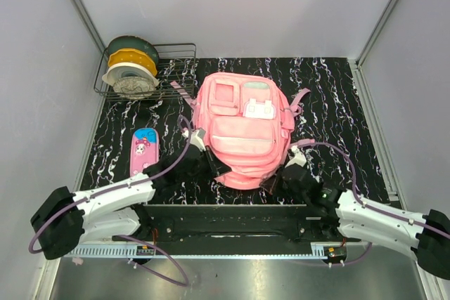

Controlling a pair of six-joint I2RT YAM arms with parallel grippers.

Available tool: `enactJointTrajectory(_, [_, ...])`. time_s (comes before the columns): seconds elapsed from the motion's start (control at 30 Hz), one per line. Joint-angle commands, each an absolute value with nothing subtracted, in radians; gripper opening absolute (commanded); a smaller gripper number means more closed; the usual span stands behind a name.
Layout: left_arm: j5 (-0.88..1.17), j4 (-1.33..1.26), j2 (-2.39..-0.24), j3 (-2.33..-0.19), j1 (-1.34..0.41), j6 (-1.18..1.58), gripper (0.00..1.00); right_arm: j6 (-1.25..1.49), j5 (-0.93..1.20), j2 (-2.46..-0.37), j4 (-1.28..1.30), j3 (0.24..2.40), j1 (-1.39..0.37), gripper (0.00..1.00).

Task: Pack the student bag
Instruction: Zip the student bag at the center of the board.

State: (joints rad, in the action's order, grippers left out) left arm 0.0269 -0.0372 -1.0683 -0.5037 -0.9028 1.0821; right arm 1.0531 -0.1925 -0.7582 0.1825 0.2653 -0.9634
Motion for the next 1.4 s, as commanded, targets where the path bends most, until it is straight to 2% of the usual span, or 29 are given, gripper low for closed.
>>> enactJointTrajectory(0.0, [0.025,-0.177,-0.948,-0.44,-0.818,1.101,0.0,1.017,-0.279,-0.808,0.316,0.316,-0.971,0.0])
enactJointTrajectory(0.13, [0.07,0.009,-0.683,-0.428,-0.634,1.017,0.0,1.035,-0.265,-0.796,0.344,0.305,-0.957,0.0])
enactJointTrajectory(0.23, [0.153,0.113,-0.597,-0.439,-0.467,0.965,0.0,1.029,-0.256,-0.785,0.344,0.299,-0.947,0.0])
enactJointTrajectory(0.53, [0.443,0.051,-0.678,-0.456,-0.232,0.937,0.0,1.014,-0.184,-0.784,0.37,0.314,-0.884,0.0])
enactJointTrajectory(0.57, [0.454,0.022,-0.687,-0.465,-0.232,0.939,0.05,1.006,-0.181,-0.79,0.368,0.321,-0.884,0.0])
enactJointTrajectory(0.6, [0.457,0.023,-0.698,-0.471,-0.257,0.939,0.17,0.985,-0.176,-0.795,0.368,0.33,-0.884,0.0])
enactJointTrajectory(0.63, [0.44,0.044,-0.71,-0.479,-0.274,0.937,0.36,0.971,-0.167,-0.811,0.361,0.35,-0.884,0.0])
enactJointTrajectory(0.7, [0.384,0.046,-0.71,-0.489,-0.396,0.972,0.59,0.939,-0.146,-0.834,0.33,0.37,-0.885,0.0])
enactJointTrajectory(0.73, [0.286,0.045,-0.71,-0.489,-0.455,0.989,0.72,0.934,-0.135,-0.868,0.304,0.374,-0.884,0.0])
enactJointTrajectory(0.8, [0.175,0.043,-0.712,-0.48,-0.626,1.069,0.83,0.917,-0.123,-0.905,0.276,0.399,-0.884,0.0])
enactJointTrajectory(0.9, [0.014,-0.027,-0.703,-0.405,-0.783,1.234,0.92,0.901,-0.1,-0.965,0.268,0.442,-0.884,0.0])
enactJointTrajectory(1.07, [-0.233,-0.124,-0.765,-0.333,-1.026,1.393,0.95,0.896,-0.11,-0.965,0.252,0.477,-0.884,0.0])
enactJointTrajectory(1.37, [-0.425,0.081,-0.828,-0.382,-1.118,1.59,0.98,0.884,-0.118,-0.934,0.287,0.512,-0.884,0.0])
